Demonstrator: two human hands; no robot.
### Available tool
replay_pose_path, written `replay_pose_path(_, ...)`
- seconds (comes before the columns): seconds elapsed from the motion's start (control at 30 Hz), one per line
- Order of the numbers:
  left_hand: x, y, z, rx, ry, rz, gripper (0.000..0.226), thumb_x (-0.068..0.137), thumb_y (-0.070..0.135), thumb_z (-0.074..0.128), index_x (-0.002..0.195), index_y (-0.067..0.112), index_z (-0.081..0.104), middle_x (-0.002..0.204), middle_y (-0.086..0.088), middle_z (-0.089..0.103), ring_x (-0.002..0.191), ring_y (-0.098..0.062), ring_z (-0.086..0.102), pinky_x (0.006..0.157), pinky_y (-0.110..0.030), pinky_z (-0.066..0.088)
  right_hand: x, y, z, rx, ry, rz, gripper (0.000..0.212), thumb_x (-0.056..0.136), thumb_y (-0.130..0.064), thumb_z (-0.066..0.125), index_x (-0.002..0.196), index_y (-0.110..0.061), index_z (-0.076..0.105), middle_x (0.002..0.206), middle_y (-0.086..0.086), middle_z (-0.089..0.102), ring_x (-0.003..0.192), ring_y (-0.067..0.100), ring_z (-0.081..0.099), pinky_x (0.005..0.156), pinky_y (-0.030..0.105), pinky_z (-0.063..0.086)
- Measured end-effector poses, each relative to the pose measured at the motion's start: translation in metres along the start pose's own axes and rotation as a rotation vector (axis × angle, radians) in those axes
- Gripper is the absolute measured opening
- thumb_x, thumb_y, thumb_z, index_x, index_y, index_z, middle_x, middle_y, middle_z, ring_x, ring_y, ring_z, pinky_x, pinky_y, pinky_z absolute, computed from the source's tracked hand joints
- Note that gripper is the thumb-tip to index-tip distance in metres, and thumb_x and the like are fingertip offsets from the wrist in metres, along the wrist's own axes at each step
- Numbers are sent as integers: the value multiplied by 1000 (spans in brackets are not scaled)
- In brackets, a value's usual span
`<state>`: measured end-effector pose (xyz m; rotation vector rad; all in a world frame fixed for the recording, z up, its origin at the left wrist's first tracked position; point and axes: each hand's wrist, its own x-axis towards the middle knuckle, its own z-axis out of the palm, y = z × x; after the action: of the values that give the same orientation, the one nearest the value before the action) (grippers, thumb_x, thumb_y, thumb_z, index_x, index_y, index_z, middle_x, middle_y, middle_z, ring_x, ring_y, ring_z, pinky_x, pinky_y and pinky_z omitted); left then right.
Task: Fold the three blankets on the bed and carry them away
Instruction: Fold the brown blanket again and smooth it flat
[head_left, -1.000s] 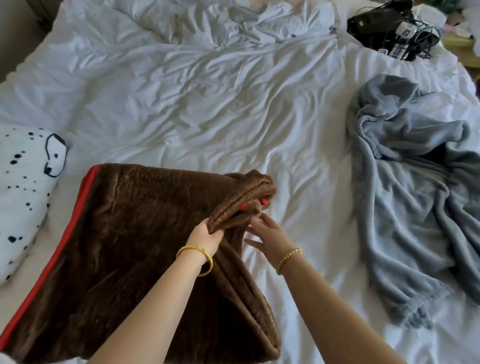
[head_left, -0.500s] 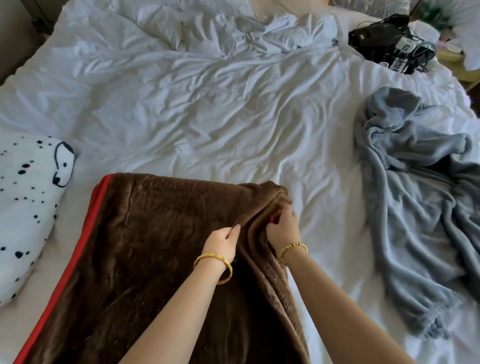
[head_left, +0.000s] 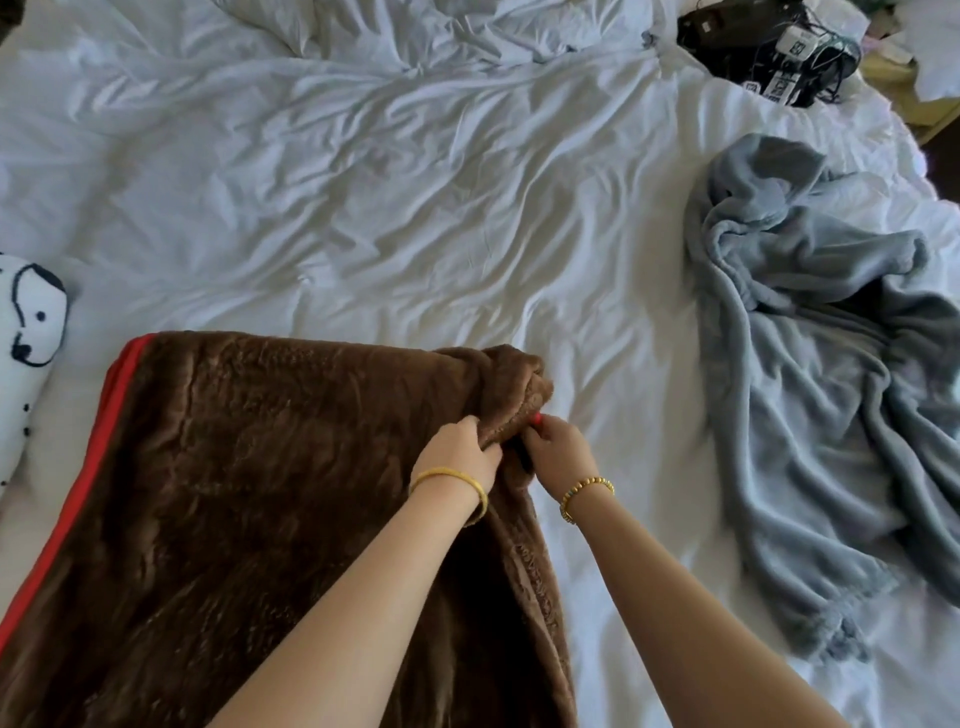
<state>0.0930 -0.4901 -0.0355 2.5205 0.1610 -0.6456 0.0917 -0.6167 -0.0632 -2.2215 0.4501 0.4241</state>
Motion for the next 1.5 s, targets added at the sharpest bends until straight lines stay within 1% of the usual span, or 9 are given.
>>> replay_pose_path(0.27,-8,-4,6,-208,253,234,34,95,41,40,98,16,63,102,3,52,76,-13,57,65,-22,48,51,-21,-14,100,-155,185,22,99,-15,34,104,-13,55,77,1,49,92,22,49,75,23,35)
replay_pose_path(0.47,-16,-5,41,-422,-92,264,56,96,47,29,146,23,25,150,7,28,139,-5,23,111,-15,15,70,-2,-29,359,-22,275,41,93,-40,47,100,-3,63,100,17,63,93,29,58,91,42,49)
replay_pose_path(0.57,-18,-11,73,31,-257,264,62,97,50,15,149,24,-6,157,4,-10,144,-13,-11,118,-30,-3,61,13,-27,350,3,358,40,97,-37,38,104,-4,59,90,11,57,86,26,54,87,36,46)
replay_pose_path(0.7,-18,-6,94,303,-246,136,69,93,58,12,145,26,-20,155,-3,-23,143,-21,-21,116,-40,-8,34,34,-17,611,-365,576,57,84,-66,44,107,-15,57,101,6,64,94,22,60,91,38,51)
replay_pose_path(0.87,-20,15,65,-617,-17,-79,29,94,34,47,120,32,58,146,-1,32,135,-18,31,109,-24,25,15,49,-21,876,-603,389,53,83,-62,47,114,-21,61,99,-1,68,88,12,60,75,24,49)
replay_pose_path(0.97,-22,19,40,-720,83,-152,47,80,50,60,119,30,45,127,2,44,108,-13,51,88,-23,39,8,37,-17,918,-703,312,57,92,-59,26,105,-22,67,111,12,63,101,22,55,89,29,39)
replay_pose_path(1.1,-11,4,1,-722,-5,-226,95,75,33,72,145,28,9,117,6,51,106,-15,54,91,-26,41,-4,0,-7,1109,-848,200,48,82,-36,30,95,-21,73,91,-2,68,80,13,50,75,28,37)
replay_pose_path(1.3,-26,-47,-52,-880,-127,-224,44,78,5,69,116,24,56,102,-1,67,98,-19,63,91,-34,49,-16,-61,5,963,-682,76,31,91,-9,40,114,0,60,89,8,67,76,14,67,64,20,54)
replay_pose_path(1.5,-36,-102,-127,-979,41,-203,23,82,14,55,86,35,63,81,2,65,76,-15,63,62,-27,48,-29,-123,36,429,-337,-242,38,91,-3,47,87,-37,63,108,1,56,100,11,50,85,18,40)
